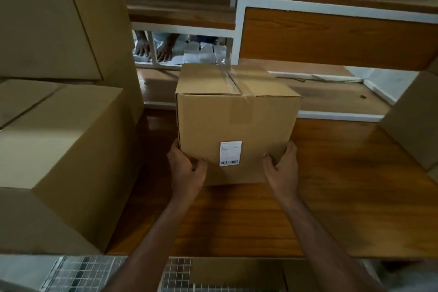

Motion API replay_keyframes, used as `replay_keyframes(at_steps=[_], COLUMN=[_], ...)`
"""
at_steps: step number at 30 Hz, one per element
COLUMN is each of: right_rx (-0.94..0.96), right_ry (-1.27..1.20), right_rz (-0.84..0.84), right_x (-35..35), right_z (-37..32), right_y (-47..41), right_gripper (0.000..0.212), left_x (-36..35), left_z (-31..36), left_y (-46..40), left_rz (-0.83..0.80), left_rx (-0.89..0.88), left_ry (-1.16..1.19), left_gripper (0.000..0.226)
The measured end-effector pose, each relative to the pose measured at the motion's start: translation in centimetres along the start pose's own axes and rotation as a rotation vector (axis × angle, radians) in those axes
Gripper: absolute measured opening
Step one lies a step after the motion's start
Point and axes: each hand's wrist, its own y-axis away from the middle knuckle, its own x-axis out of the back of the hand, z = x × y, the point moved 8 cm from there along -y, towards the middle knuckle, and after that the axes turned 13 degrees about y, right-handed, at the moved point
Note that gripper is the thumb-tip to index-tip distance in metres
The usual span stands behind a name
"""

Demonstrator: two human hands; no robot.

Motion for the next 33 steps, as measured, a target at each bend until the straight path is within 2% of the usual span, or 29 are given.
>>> replay_keyframes(at_steps=[10, 15, 18, 23, 26, 28, 30, 33], right_rx=[-0.099, -0.076, -0.057, 0.002, 0.017, 0.11, 0.257, 0.409], right_ry=[-0.045, -0.041, -0.029, 0.027, 0.107, 0.166, 0.215, 0.232], right_rz=[0.092, 0.046, 0.052, 0.142, 0.275, 0.336, 0.324, 0.241], right_x=[0.6, 1.1, 0.9, 1.4, 2.3, 2.3, 1.5, 0.0], right_z=[1.7, 2.9, 3.2, 2.7, 1.8, 0.3, -1.5, -3.1], right_y=[2.7, 2.3, 2.2, 3.0, 4.3, 5.1, 5.9, 6.6], right_gripper=[0.045, 0.047, 0.049, 0.067, 0.075, 0.065, 0.052, 0.043], left_x=[-0.5, -0.8, -0.9, -0.2, 0.5, 1.0, 1.9, 2.3], left_z=[-0.8, 0.3, 0.7, 1.3, 2.2, 3.1, 4.9, 8.8], left_y=[0.7, 1.4, 1.8, 2.6, 2.7, 2.6, 2.7, 3.1], left_rz=[-0.174, -0.095, -0.06, -0.037, -0.033, -0.006, 0.068, 0.159], left_rx=[0.039, 0.055, 0.065, 0.042, -0.038, -0.121, -0.244, -0.499], left_ry=[-0.042, -0.038, -0.031, -0.028, -0.017, -0.026, -0.073, -0.166], left_gripper=[0.074, 0.058, 0.056, 0.055, 0.058, 0.057, 0.061, 0.056])
